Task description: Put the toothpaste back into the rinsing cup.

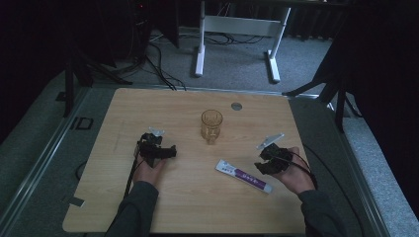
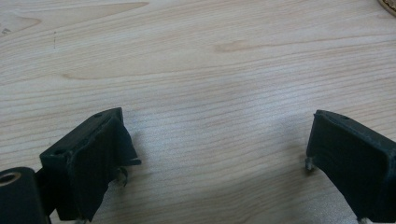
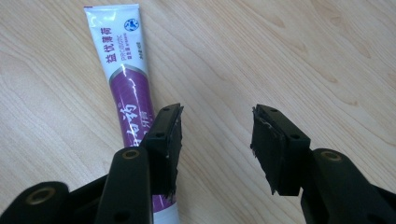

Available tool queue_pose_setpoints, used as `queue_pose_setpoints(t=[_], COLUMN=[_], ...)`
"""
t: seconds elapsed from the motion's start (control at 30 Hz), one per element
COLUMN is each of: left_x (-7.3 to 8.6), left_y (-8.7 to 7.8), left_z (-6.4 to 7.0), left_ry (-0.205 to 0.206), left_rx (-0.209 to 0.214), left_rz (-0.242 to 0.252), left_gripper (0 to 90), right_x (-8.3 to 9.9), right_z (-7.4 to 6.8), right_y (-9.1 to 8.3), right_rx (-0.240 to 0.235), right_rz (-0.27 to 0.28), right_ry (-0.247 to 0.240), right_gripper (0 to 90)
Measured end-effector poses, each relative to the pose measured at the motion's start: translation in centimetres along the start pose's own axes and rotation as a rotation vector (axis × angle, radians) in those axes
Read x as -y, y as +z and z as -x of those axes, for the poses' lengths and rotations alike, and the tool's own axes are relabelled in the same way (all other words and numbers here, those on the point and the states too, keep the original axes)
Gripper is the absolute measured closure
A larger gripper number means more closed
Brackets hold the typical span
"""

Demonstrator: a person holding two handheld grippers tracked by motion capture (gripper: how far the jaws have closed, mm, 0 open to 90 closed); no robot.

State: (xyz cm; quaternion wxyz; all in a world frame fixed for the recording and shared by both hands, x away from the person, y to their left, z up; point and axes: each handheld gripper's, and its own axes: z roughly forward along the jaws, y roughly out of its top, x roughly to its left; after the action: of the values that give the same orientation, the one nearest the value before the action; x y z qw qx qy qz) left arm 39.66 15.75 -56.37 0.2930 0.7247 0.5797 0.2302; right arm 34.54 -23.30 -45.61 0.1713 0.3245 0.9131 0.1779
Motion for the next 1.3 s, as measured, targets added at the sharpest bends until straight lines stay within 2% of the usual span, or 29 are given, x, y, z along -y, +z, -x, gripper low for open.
queue_pose_setpoints(t=[0.7,1.3], left_x=[0.0,0.0], left_y=[0.0,0.0], left_z=[0.0,0.0], left_ry=[-0.001,0.000], left_rx=[-0.001,-0.001], left_rz=[0.000,-0.001], left_gripper=[4.9,4.9], right_x=[-1.2,-2.1], right_z=[-0.7,-1.1], right_y=[0.1,0.3], right_rx=[-0.017,-0.038], right_rz=[-0.056,-0.092], right_ry=[-0.067,-0.102], right_gripper=[52.5,52.4])
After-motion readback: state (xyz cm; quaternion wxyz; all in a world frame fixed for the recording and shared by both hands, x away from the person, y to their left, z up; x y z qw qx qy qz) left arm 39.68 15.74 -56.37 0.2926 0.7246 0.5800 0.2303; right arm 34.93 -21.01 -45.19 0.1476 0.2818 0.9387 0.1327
